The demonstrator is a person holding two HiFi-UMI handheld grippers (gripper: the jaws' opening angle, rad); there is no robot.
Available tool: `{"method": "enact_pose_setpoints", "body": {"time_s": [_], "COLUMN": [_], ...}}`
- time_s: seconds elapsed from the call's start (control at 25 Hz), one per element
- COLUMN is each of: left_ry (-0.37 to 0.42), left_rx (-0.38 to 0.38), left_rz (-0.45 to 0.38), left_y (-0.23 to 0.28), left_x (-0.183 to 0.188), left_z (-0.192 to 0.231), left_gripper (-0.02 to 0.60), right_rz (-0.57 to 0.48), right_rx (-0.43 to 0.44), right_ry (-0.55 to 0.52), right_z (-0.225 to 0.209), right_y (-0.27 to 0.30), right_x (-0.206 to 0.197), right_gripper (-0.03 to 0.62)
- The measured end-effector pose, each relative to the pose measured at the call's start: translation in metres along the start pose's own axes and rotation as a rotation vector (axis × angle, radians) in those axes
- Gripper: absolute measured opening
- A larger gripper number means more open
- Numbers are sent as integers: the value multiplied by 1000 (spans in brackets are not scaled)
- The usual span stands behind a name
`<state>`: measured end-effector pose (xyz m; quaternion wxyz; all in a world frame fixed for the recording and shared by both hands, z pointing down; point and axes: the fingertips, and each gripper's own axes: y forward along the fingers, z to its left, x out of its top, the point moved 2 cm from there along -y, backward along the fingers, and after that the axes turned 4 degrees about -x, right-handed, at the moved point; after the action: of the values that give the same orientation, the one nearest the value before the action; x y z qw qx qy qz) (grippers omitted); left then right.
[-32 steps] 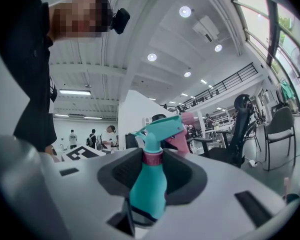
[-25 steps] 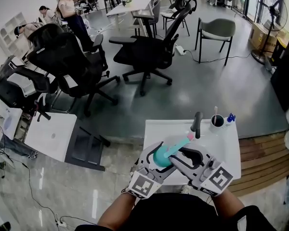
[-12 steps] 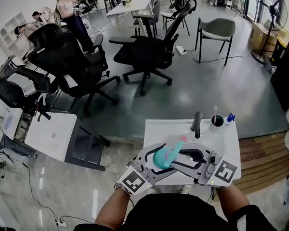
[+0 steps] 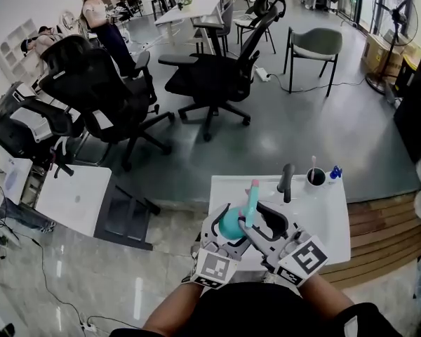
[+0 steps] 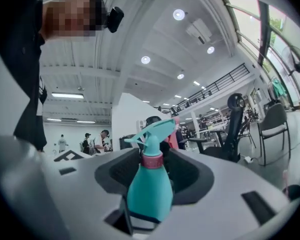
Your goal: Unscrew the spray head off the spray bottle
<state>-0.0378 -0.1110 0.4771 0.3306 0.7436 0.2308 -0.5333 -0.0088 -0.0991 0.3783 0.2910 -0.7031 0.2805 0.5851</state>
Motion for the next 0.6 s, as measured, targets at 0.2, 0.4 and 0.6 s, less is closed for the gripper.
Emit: {"method": "enact_pose_setpoints", "body": {"time_s": [0.2, 0.4, 0.6], "left_ry": [6, 33, 70], "left_rx": [6, -124, -428], "left_rz": [6, -63, -203], "left_y": [2, -7, -28], "left_x": [1, 19, 41], "left_z": [-5, -12, -35], "left_gripper": [407, 407, 407], "right_rz": [14, 5, 35], "right_rx": [-23, 83, 340], "right_ry": [-19, -43, -87], "right_z": [1, 11, 41], "right_y": [0, -5, -24], "right_x": [2, 10, 20], "right_gripper": [140, 133, 133]}}
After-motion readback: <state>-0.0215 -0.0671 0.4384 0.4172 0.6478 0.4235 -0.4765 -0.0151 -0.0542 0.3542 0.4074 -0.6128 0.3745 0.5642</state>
